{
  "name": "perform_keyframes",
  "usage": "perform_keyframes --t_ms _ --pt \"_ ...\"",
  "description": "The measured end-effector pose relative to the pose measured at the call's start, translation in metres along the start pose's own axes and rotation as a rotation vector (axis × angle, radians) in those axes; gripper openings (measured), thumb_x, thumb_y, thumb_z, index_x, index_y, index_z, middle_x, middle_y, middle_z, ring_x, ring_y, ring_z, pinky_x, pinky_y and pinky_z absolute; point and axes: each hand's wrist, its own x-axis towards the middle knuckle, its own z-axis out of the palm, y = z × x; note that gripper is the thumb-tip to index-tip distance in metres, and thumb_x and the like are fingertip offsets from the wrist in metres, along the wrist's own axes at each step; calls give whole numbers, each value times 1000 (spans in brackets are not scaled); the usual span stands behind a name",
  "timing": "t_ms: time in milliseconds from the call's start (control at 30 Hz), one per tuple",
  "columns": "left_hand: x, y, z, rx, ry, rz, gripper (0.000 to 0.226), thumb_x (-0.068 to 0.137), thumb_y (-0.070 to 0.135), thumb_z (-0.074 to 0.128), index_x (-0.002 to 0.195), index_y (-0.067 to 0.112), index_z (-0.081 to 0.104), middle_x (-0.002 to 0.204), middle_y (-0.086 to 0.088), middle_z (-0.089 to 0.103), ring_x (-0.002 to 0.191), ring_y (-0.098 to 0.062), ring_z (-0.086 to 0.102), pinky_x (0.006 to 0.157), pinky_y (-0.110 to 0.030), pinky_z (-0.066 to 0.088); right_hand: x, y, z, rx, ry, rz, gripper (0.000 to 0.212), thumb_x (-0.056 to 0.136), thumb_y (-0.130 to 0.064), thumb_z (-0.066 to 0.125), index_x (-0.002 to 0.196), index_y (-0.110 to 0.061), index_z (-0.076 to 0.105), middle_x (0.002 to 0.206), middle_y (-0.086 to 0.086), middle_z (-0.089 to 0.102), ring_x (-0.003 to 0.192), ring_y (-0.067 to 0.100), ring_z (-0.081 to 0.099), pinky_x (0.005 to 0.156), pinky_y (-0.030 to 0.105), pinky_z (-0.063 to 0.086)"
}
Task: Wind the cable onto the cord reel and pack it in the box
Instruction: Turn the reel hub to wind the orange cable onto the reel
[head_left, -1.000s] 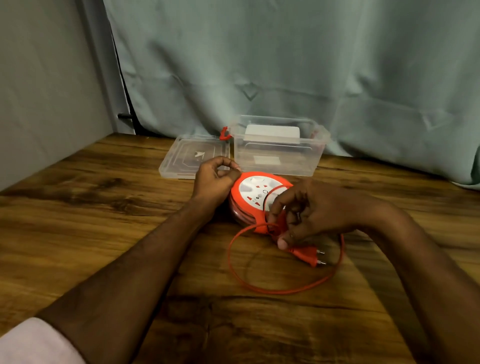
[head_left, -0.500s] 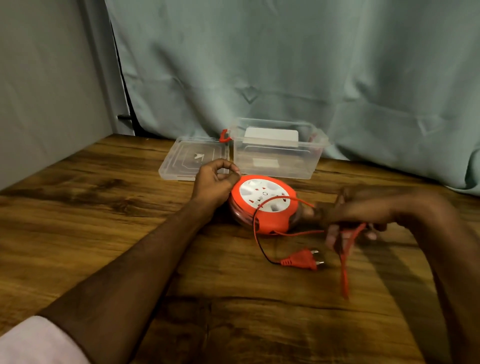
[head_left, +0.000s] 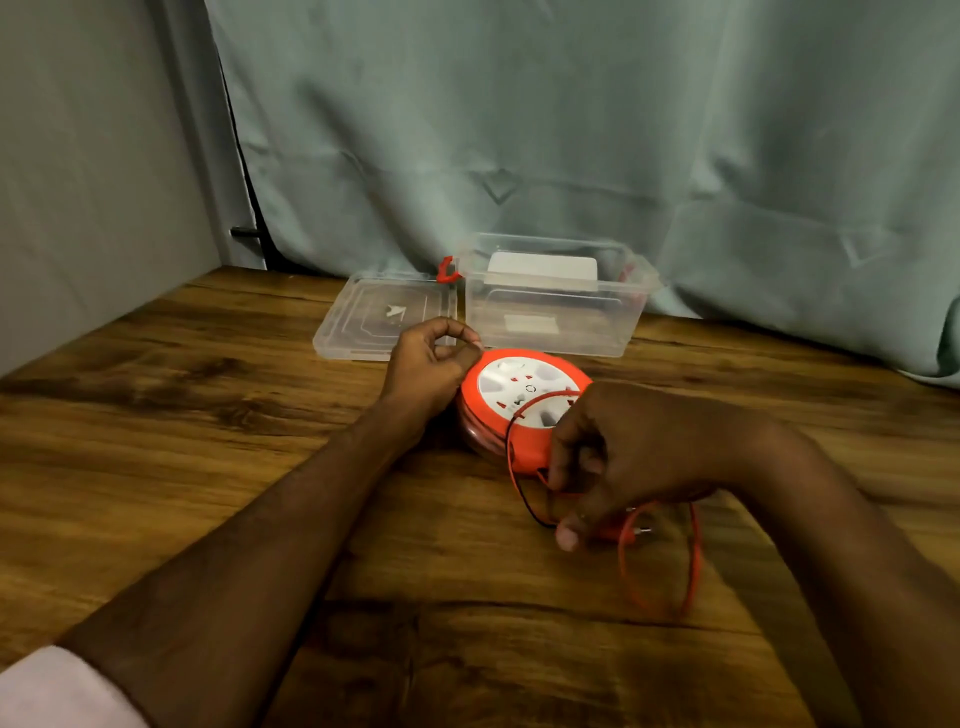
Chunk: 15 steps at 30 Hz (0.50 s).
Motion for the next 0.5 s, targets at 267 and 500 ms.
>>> perform_keyframes --t_ms 267,500 --pt "1 -1 0 -20 -4 -2 6 92 11 68 98 9 69 79 -6 75 65 -18 73 50 -26 53 3 -18 9 -196 40 7 14 76 -42 83 86 -32 79 83 -19 70 105 3 66 84 34 56" --pt "-1 2 0 -8 -28 3 7 93 12 68 99 9 69 80 -3 75 62 -13 73 49 -24 54 -10 8 -17 54 425 77 37 70 -61 61 59 -26 69 55 -7 61 54 6 54 58 44 49"
